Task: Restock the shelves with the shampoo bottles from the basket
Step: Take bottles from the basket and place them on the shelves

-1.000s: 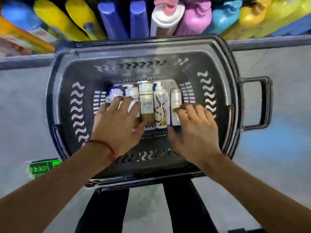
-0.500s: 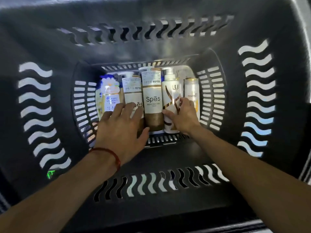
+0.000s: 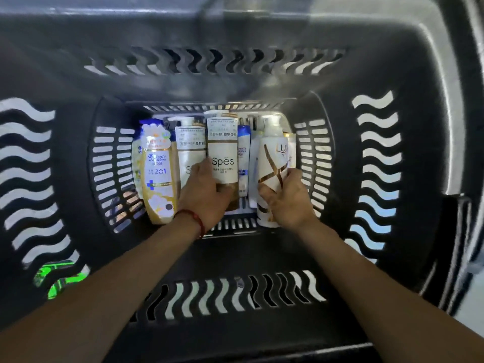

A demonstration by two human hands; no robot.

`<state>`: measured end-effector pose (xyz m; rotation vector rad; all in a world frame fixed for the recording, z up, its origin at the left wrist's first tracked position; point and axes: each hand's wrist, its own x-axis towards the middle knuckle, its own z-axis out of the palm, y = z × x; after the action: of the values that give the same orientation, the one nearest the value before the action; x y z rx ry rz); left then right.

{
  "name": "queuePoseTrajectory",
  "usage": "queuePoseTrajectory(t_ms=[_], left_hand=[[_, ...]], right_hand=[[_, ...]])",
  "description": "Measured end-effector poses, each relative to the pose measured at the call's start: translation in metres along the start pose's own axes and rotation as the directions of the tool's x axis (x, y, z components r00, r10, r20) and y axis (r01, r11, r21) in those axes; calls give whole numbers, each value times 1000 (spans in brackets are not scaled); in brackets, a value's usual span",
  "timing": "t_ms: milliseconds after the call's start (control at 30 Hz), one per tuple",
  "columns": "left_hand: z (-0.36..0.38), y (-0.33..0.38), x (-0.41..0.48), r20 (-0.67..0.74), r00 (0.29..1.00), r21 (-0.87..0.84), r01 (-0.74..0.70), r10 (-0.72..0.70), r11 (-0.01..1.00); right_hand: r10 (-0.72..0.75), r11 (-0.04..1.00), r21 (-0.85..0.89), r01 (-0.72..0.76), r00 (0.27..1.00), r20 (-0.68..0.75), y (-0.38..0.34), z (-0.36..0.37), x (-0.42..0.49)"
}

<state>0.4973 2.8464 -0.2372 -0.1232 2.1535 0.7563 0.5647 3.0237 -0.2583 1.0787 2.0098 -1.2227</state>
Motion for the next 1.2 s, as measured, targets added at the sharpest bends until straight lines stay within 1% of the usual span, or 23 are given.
queuePoseTrajectory(t_ms=[133, 267, 400, 533, 700, 733, 833, 933, 1067, 1133, 1200], left_hand=[[5, 7, 8, -18, 998, 1, 53, -53, 999], [11, 16, 12, -43, 995, 102, 92, -88, 990], [25, 24, 8, -91, 992, 149, 101, -88, 984], [28, 22, 18, -123, 987, 100, 119, -106, 988], [35, 26, 42, -55, 981, 37, 190, -188, 981], [39, 28, 46, -52, 980, 44, 195, -193, 980], [46, 27, 54, -109, 975, 84, 204, -194, 975], [50, 23, 55, -103, 979, 116, 190, -179, 975], [50, 17, 51, -126, 989, 81, 92, -81, 992], [46, 14, 45, -119, 990, 29, 85, -81, 996], [37, 11, 37, -112, 989, -74, 93, -101, 993]], right_hand=[[17, 999, 36, -16, 1000, -22, -3, -13, 1], [31, 1000, 5, -31, 997, -67, -1, -25, -3], [61, 998, -4, -62, 987, -149, -2, -25, -4], [94, 996, 16, -92, 986, -139, -2, -24, 1], [78, 996, 45, -73, 989, -129, 4, -20, 5], [77, 996, 48, -71, 988, -133, 6, -19, 6], [66, 997, 35, -62, 986, -153, 8, -17, 9], [64, 997, 50, -57, 984, -168, 9, -16, 12], [67, 996, 69, -56, 984, -165, 7, -20, 10], [72, 995, 74, -61, 986, -151, 5, -24, 5], [69, 996, 67, -60, 988, -135, 1, -28, -4]])
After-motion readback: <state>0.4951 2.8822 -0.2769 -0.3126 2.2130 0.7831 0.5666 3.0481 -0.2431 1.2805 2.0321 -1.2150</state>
